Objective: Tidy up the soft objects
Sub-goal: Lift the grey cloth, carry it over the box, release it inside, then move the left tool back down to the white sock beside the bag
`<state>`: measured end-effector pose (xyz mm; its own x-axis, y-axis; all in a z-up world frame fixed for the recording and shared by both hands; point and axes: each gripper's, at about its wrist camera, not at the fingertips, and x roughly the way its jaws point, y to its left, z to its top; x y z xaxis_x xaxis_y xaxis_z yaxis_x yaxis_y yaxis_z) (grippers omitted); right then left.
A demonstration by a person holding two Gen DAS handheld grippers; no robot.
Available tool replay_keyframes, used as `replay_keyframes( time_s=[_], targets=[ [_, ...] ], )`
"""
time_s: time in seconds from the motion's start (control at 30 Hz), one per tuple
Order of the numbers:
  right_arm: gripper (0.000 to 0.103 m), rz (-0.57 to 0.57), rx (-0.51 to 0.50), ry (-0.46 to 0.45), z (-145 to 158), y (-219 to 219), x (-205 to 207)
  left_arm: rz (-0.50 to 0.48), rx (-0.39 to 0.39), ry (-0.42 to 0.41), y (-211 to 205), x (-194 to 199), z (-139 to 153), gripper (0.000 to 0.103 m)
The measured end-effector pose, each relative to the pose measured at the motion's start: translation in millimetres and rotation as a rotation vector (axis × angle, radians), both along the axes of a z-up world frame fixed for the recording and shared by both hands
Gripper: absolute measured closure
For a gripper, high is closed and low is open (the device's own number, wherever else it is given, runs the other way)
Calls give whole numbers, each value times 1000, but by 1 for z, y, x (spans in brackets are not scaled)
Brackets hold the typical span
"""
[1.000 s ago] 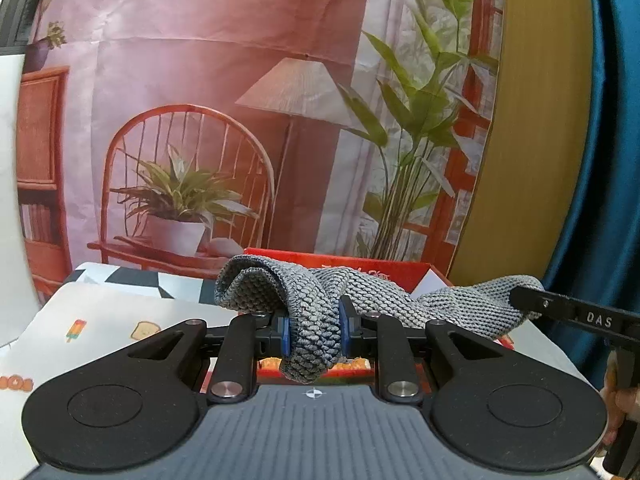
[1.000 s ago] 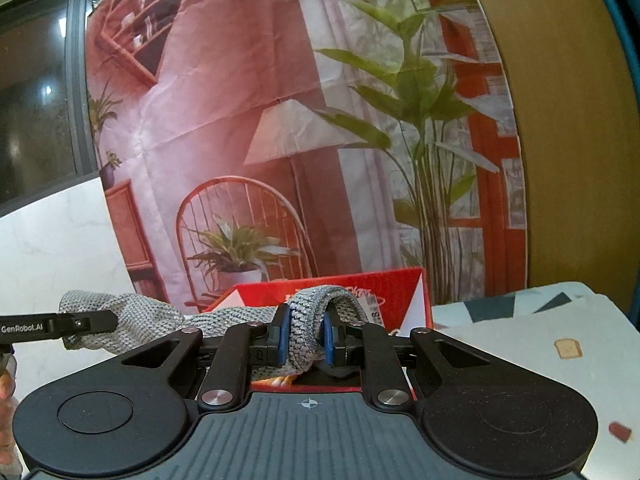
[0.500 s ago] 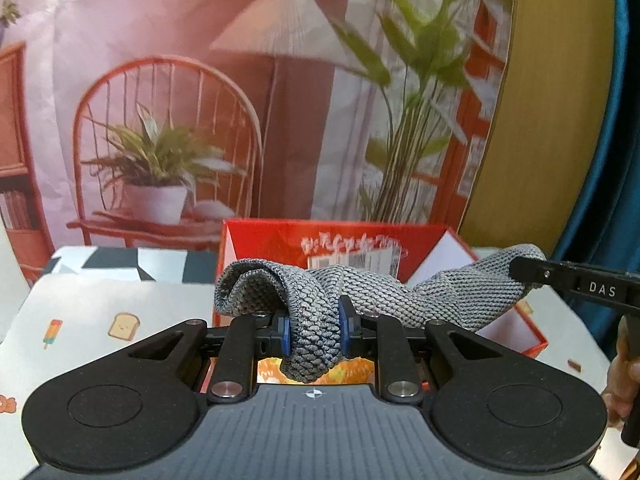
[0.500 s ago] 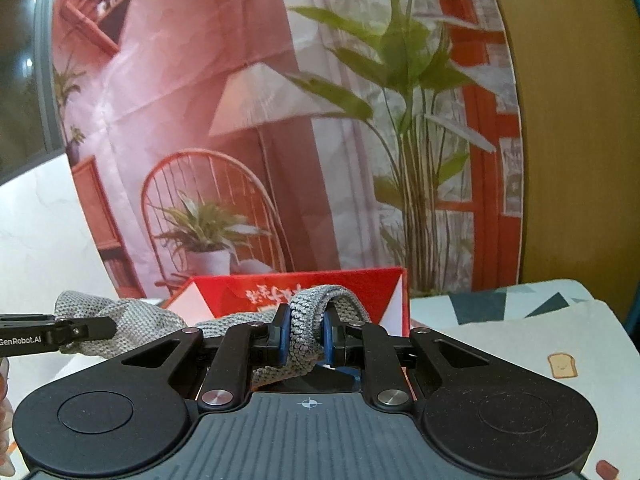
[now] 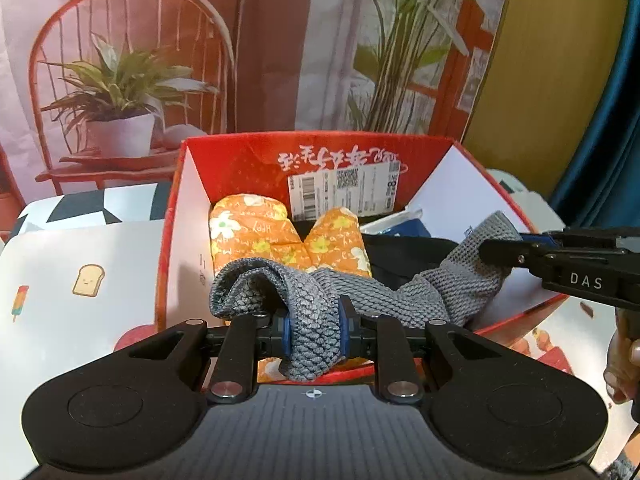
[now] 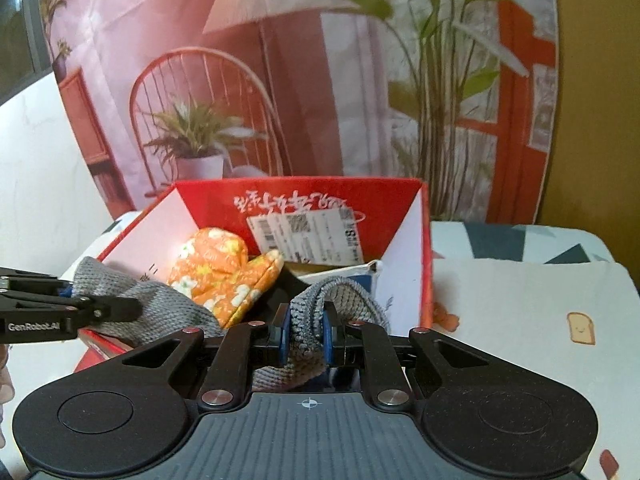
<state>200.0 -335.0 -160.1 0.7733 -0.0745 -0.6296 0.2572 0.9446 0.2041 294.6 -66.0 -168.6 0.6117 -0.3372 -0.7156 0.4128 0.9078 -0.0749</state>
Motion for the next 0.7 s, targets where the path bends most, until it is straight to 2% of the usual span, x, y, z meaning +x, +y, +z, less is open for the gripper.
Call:
replay_keyframes(
  time_s=[0.23,0.3,0.5,0.57,0.63,0.7],
  targets=[
    [89,12,-3,43,-7,1,14,-9,40,39,-11,10,-13,80],
    [89,8,-1,54,-11,0,15,-3,29,42,-11,12,-16,80],
    [89,-3,-17,72,-16,-1,14,-8,52,-16,-10,13,-13,76],
    [87,-7,-42,67,-14,-1,13,-13,46,-43,-8,12,-7,65],
    [75,-17,-87,46,-9,0,11,-6,36,-70,-5,11,0,40],
    [71,-34,-112,8,-3,0,7,11,14,-103,0,8,8,28]
  ],
)
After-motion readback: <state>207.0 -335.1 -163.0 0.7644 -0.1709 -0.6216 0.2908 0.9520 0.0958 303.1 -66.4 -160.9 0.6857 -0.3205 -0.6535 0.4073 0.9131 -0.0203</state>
